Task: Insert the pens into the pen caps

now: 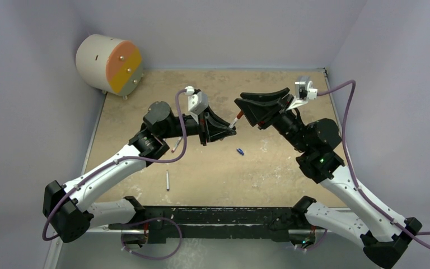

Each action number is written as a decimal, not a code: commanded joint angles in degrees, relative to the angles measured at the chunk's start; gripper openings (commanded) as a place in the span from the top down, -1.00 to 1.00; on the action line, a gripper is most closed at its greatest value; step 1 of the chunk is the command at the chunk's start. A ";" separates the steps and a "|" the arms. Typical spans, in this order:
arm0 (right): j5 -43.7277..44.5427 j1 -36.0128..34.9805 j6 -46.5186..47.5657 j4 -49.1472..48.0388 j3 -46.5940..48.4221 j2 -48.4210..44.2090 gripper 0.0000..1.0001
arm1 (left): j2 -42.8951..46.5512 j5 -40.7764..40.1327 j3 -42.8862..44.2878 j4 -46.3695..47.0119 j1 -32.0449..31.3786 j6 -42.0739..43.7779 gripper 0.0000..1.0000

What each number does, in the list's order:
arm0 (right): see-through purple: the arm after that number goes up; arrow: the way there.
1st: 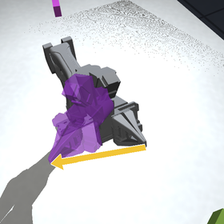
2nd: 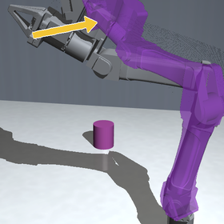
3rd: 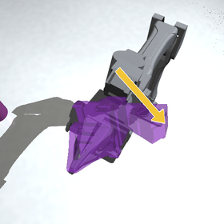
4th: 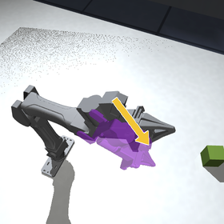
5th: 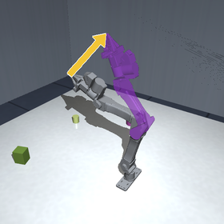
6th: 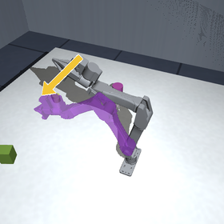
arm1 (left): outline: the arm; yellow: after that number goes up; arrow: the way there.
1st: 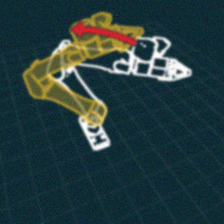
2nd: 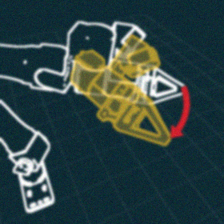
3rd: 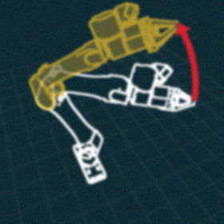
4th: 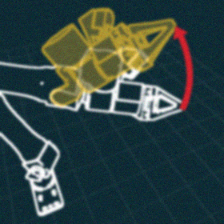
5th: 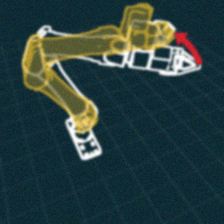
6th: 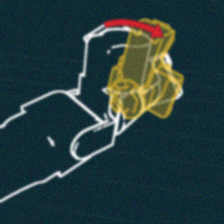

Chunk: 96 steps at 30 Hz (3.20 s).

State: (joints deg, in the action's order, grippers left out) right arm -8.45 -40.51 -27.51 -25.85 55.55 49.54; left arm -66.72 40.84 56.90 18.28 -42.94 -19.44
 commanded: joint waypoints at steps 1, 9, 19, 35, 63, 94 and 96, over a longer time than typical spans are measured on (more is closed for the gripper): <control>0.59 -0.23 0.32 -1.49 0.95 -0.14 0.17 | 1.36 0.04 3.00 1.88 -0.37 1.51 1.00; 0.67 -0.26 -0.13 -0.87 0.35 0.00 0.17 | 2.08 0.39 3.15 3.51 -0.31 0.36 1.00; -0.34 -0.18 -1.23 -1.74 -1.22 1.33 0.66 | 2.52 0.46 3.01 4.72 -0.31 -0.15 1.00; -9.34 -0.23 -4.93 10.97 3.02 9.25 1.00 | 2.23 -3.68 6.43 4.49 -0.37 5.26 1.00; -14.38 -2.12 -7.41 12.92 -15.36 9.32 1.00 | -1.16 -9.07 15.33 8.26 -0.26 7.14 1.00; 35.39 -2.26 5.65 32.24 6.13 -13.82 -0.15 | 3.31 -39.03 -0.96 -23.41 -0.22 8.95 1.00; 34.86 -2.26 4.92 35.51 5.50 -12.70 -0.14 | -0.97 -49.74 0.06 -28.10 -0.30 9.33 1.00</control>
State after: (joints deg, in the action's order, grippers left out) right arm 20.56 -42.74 -24.91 2.50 59.66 35.03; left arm -62.19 14.90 54.35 0.99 -43.53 -12.43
